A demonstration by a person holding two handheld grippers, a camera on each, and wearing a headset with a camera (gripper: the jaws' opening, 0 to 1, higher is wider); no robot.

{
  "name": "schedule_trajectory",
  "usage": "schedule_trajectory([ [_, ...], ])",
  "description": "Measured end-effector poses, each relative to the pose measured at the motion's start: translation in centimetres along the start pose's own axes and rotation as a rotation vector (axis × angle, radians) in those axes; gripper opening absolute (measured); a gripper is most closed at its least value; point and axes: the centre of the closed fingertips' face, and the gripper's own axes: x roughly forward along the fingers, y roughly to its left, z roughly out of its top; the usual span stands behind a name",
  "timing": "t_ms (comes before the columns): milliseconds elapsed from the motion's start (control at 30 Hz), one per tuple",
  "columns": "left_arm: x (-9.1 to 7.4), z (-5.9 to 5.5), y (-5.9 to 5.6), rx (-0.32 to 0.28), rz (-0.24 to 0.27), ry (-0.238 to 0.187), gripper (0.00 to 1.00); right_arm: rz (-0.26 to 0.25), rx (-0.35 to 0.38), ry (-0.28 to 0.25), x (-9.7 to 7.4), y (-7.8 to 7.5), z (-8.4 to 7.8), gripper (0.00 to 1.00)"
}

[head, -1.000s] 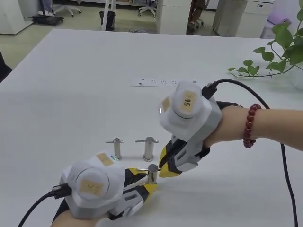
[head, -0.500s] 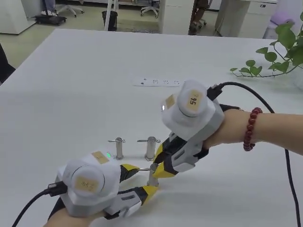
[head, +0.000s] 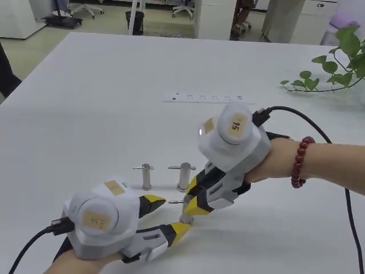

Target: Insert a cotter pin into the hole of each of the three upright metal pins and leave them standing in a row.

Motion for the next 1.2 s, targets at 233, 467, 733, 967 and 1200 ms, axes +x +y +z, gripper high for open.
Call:
schedule_trajectory([
  [233,-0.4,0.5,0.1,-0.017,-0.005,-0.029,0.4,-0.001,-0.035,-0.006,-0.1,-0.1,0.1,0.14],
  [467,-0.9,0.6,0.3,-0.023,0.002,-0.034,0.43,-0.005,-0.046,-0.005,-0.1,-0.1,0.1,0.13],
  [733,-2.5,0.4,0.6,-0.021,0.006,-0.045,0.46,-0.005,-0.048,-0.001,-0.6,-0.1,-0.6,0.13],
  [967,-3.5,0.9,0.6,-0.03,0.012,-0.069,0.51,-0.03,-0.04,0.005,-1.7,-1.3,-1.6,0.13],
  [1200,-4.2,1.0,0.9,-0.032,0.033,-0.075,0.55,-0.059,-0.033,0.019,-2.7,-2.8,-2.8,0.13],
])
